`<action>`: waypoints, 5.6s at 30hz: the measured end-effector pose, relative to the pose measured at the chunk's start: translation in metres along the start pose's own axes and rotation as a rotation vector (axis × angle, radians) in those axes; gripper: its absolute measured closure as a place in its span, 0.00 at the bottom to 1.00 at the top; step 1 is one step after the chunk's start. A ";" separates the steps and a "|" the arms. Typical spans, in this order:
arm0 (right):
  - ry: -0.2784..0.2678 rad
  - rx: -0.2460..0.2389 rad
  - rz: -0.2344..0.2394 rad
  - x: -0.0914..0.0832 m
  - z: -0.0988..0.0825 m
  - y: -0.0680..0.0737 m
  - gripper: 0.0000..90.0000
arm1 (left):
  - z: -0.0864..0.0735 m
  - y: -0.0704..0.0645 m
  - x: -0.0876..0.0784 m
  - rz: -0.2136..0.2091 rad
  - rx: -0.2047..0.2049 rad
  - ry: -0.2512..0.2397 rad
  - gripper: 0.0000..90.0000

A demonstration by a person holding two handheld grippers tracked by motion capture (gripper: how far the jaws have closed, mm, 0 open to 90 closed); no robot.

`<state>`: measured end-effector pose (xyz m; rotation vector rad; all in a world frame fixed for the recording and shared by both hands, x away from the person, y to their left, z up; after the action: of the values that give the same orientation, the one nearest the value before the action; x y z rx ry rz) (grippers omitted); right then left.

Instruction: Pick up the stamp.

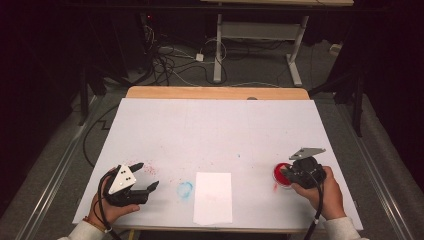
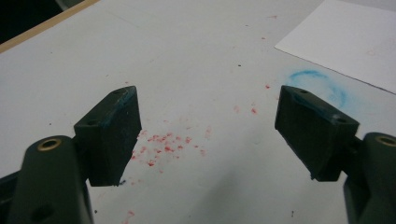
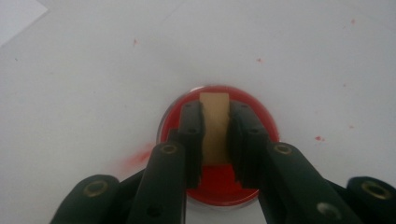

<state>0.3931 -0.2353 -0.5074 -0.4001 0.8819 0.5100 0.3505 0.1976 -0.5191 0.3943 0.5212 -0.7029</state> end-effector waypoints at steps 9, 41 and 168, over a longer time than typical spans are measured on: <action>-0.115 0.006 -0.033 -0.039 0.018 -0.007 0.85 | 0.000 -0.001 0.000 0.001 0.002 0.000 0.24; 0.063 -0.005 0.001 0.006 -0.004 -0.007 0.85 | -0.002 -0.003 0.000 -0.008 0.013 0.012 0.25; 0.044 -0.009 -0.007 0.011 -0.010 0.002 0.85 | -0.004 -0.006 0.006 -0.044 0.040 0.032 0.25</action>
<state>0.3917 -0.2366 -0.5223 -0.4236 0.9207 0.5001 0.3492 0.1920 -0.5268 0.4327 0.5481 -0.7510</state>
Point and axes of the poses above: each handheld gripper's, and its own axes: x roughly forward along the jaws, z roughly out of its top, y roughly to its left, the point moved 10 cm from there along x, roughly forward along the jaws, and after that the axes turned 1 degree about y, right-handed, at the moved point
